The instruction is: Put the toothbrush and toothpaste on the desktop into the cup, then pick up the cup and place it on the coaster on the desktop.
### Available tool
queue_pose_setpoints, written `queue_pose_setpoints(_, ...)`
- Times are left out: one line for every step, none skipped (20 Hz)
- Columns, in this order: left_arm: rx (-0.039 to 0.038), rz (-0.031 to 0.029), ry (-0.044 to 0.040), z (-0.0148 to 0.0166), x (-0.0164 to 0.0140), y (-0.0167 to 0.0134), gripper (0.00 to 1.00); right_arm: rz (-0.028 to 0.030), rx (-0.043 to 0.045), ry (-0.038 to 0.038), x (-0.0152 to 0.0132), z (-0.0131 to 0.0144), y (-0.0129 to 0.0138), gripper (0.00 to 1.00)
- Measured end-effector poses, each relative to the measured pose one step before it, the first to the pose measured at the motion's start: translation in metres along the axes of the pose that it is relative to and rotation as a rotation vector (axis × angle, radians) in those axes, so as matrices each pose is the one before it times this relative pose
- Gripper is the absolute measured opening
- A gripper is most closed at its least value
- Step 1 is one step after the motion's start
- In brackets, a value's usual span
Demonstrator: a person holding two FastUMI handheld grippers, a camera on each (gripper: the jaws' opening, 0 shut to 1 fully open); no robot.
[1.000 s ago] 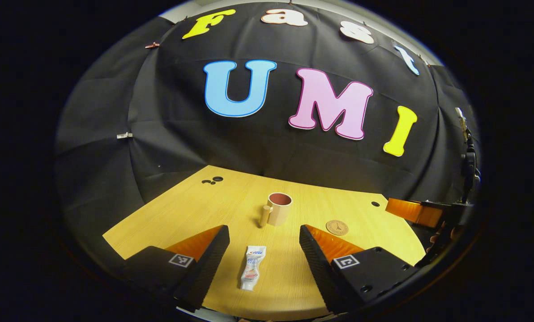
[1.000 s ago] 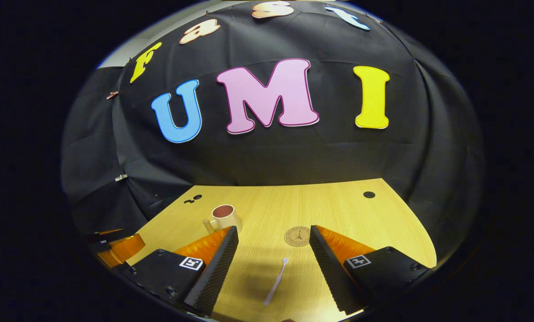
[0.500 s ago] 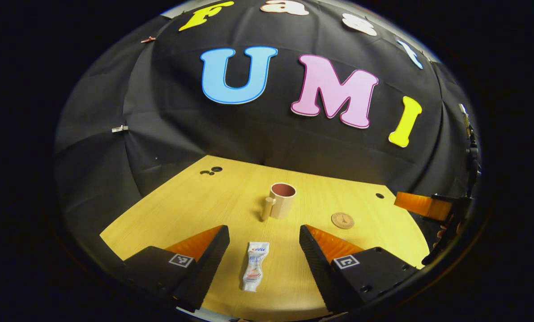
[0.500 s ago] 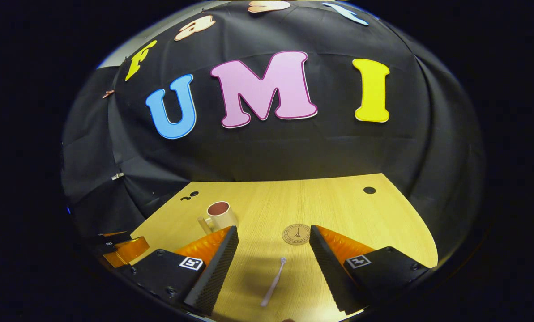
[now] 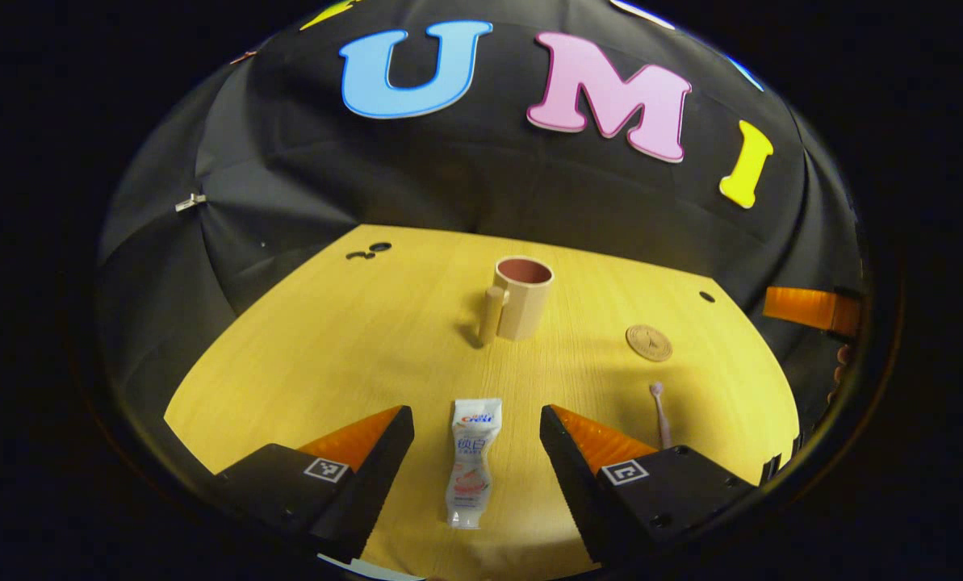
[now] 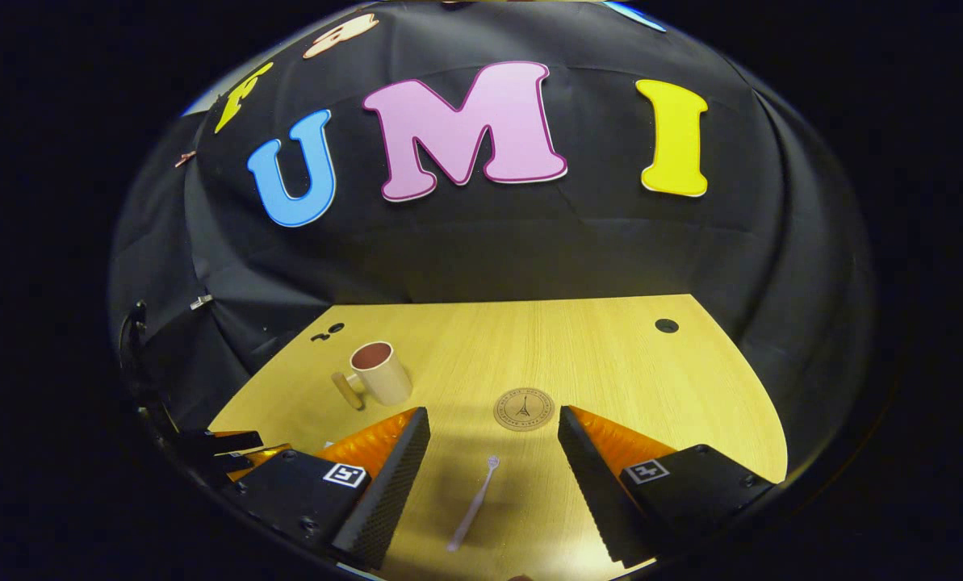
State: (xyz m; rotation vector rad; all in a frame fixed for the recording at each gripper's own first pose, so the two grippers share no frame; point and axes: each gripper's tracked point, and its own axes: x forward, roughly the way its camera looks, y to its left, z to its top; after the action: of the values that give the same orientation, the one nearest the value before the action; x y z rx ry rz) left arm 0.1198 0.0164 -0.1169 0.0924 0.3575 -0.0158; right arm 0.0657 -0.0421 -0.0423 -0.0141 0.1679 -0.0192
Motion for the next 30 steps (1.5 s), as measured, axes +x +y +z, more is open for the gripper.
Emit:
queue_pose_setpoints(0.00981,-0.00096,0.02329,-0.00708,0.00878,-0.00155,0.98,0.00288,-0.00331,0.01391,0.00222,-0.00420,-0.00141,0.99)
queue_pose_setpoints(0.01234,0.00020,0.02438,-0.00900,0.00736,-0.00023,0.98,0.00536,-0.00122,0.01103,0.00176,-0.00358,-0.00089,0.99)
queue_pose_setpoints(0.01181,0.00178,0.02606,-0.00687,0.00653,-0.00001,0.98,0.00413,-0.00321,0.01047,0.00015,-0.00323,-0.00053,0.99)
queue_pose_setpoints(0.00615,-0.00569,0.03057,-0.00742,0.00576,-0.00174,0.97,0.00080,-0.00495,0.00944,0.00146,-0.00284,-0.00239,0.99)
queue_pose_setpoints(0.00657,-0.00201,0.02026,-0.00490,0.00398,-0.00126,0.98,-0.00376,-0.00257,0.00885,0.00030,-0.00398,-0.00341,0.99)
queue_pose_setpoints(0.00991,0.00102,0.01995,-0.00476,0.00452,-0.00043,0.98,-0.00525,0.00382,0.01004,-0.00032,-0.00575,-0.00373,0.99)
queue_pose_setpoints(0.01190,0.00509,0.01761,-0.00319,0.00394,0.00061,0.98,-0.00484,0.01136,0.01389,-0.00162,-0.00624,-0.00304,0.99)
queue_pose_setpoints(0.00982,0.00574,0.01547,-0.00514,0.00344,0.00028,0.98,-0.00354,0.01628,0.01807,-0.00171,-0.00794,-0.00261,0.99)
queue_pose_setpoints(0.00707,0.00320,0.01596,-0.00435,0.00204,-0.00033,0.98,-0.00184,0.01598,0.01952,-0.00152,-0.00762,-0.00143,0.99)
queue_pose_setpoints(0.00336,0.00183,0.01631,-0.00420,0.00279,0.00015,0.98,-0.00254,0.01036,0.01618,-0.00148,-0.00759,-0.00193,0.99)
queue_pose_setpoints(-0.00099,-0.01026,0.01675,-0.00388,0.00368,-0.00171,0.97,-0.00484,0.00311,0.01252,-0.00171,-0.00621,-0.00176,0.99)
queue_pose_setpoints(-0.00887,-0.01641,0.02692,-0.00837,0.00337,-0.00211,0.96,-0.00519,0.00072,0.01434,-0.00192,-0.00695,-0.00217,0.99)
queue_pose_setpoints(-0.00758,0.00419,0.02120,-0.00634,0.00187,0.00188,0.87,-0.00270,0.00290,0.01152,-0.00220,-0.00525,-0.00100,0.99)
queue_pose_setpoints(0.00856,0.00995,-0.01651,0.00248,0.00095,0.00345,0.79,-0.00221,0.00367,0.00911,-0.00232,-0.00420,-0.00039,0.99)
queue_pose_setpoints(0.01418,-0.00549,-0.00260,0.00184,0.00181,-0.00019,0.76,-0.00291,0.00139,0.00788,-0.00241,-0.00430,-0.00042,0.99)
queue_pose_setpoints(0.01637,0.00289,-0.00283,-0.00105,0.00048,-0.00029,0.72,-0.00519,-0.00075,0.00792,-0.00217,-0.00407,-0.00019,0.99)
queue_pose_setpoints(0.01431,-0.00888,-0.00891,0.00175,0.00315,-0.00222,0.77,-0.00707,0.00256,0.01011,-0.00141,-0.00481,-0.00057,0.99)
queue_pose_setpoints(0.01191,-0.00658,-0.00716,0.00050,0.00127,-0.00129,0.70,-0.00586,0.00651,0.00952,-0.00130,-0.00380,0.00096,0.99)
queue_pose_setpoints(0.00552,-0.00921,-0.00446,0.00215,0.00144,-0.00035,0.67,-0.00579,0.00396,0.01065,-0.00073,-0.00450,0.00083,0.99)
queue_pose_setpoints(0.00850,-0.00189,-0.00316,0.00048,-0.00107,0.00105,0.64,-0.00651,0.00171,0.01305,-0.00151,-0.00430,0.00240,0.99)
queue_pose_setpoints(0.00978,-0.00626,0.00221,0.00114,-0.00011,-0.00108,0.58,-0.00692,0.00254,0.01352,-0.00119,-0.00457,0.00193,0.99)
queue_pose_setpoints(0.01398,-0.01601,0.00076,0.00012,0.00073,-0.00743,0.58,-0.00681,0.00507,0.01307,-0.00081,-0.00399,0.00237,0.99)
queue_pose_setpoints(0.02067,0.00062,0.00228,0.00032,0.00173,-0.00215,0.43,-0.00603,0.00563,0.01338,-0.00046,-0.00429,0.00316,0.99)
queue_pose_setpoints(0.02435,-0.00635,0.00323,-0.00001,0.00025,0.00127,0.43,-0.00358,0.00311,0.01246,0.00058,-0.00386,0.00323,0.99)
queue_pose_setpoints(0.01381,-0.00738,0.00457,0.00028,-0.00049,-0.00045,0.37,-0.00460,-0.00506,0.00955,0.00088,-0.00331,0.00321,0.99)
queue_pose_setpoints(0.00106,-0.00764,-0.00525,0.00027,-0.00190,0.00015,0.35,-0.00498,-0.01033,0.00813,0.00138,-0.00326,0.00233,0.99)
queue_pose_setpoints(-0.00631,-0.00626,-0.00314,0.00050,-0.00041,-0.00026,0.34,0.00174,-0.00689,0.00938,0.00124,-0.00256,0.00294,0.99)
queue_pose_setpoints(-0.00575,-0.00606,-0.00483,0.00024,0.00006,0.00073,0.33,0.01492,0.00036,0.01287,0.00266,-0.00345,0.00654,0.99)
queue_pose_setpoints(-0.00357,-0.00809,0.00033,-0.00122,-0.00071,-0.00041,0.29,0.02357,0.00471,0.01922,0.00302,-0.00600,0.00900,0.99)
queue_pose_setpoints(-0.00422,-0.01572,-0.00265,0.00048,0.00015,-0.00089,0.28,0.01809,0.00151,0.03150,0.00332,-0.00723,0.00780,0.99)
